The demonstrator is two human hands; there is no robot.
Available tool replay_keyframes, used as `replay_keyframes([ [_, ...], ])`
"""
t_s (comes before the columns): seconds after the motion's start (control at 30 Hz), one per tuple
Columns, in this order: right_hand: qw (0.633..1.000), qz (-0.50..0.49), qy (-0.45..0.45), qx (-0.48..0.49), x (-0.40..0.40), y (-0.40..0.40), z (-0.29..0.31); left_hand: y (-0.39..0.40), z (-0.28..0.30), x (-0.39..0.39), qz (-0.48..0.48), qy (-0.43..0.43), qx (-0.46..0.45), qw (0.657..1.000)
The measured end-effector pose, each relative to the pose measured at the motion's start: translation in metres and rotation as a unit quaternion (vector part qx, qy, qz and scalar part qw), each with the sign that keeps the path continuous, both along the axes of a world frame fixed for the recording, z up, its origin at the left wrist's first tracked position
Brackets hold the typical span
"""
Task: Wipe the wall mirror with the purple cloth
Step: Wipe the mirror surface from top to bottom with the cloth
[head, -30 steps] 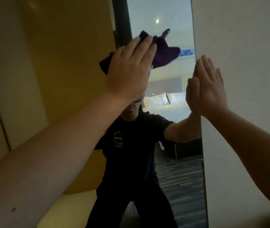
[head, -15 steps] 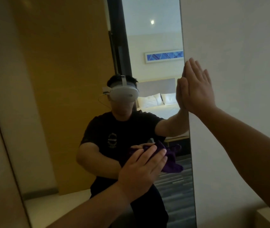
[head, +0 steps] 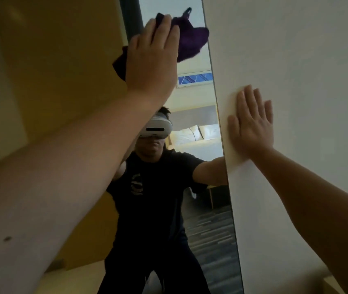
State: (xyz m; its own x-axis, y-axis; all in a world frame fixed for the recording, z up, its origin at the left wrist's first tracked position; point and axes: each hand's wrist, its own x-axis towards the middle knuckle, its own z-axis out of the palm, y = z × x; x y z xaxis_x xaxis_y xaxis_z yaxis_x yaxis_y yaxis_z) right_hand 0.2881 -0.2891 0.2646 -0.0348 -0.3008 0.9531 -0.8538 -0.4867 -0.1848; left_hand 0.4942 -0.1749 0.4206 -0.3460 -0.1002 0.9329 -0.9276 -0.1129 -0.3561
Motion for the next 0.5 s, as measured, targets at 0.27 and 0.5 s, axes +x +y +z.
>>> replay_keyframes([
  [0.27,1.0,-0.002,0.009,-0.03,-0.003,-0.009,-0.002,-0.009,-0.105,-0.027,-0.016,-0.133,0.046,0.99],
  [0.5,0.999,0.014,0.004,-0.034,-0.002,-0.005,-0.001,0.002,-0.257,-0.023,-0.054,-0.25,0.18,0.95],
])
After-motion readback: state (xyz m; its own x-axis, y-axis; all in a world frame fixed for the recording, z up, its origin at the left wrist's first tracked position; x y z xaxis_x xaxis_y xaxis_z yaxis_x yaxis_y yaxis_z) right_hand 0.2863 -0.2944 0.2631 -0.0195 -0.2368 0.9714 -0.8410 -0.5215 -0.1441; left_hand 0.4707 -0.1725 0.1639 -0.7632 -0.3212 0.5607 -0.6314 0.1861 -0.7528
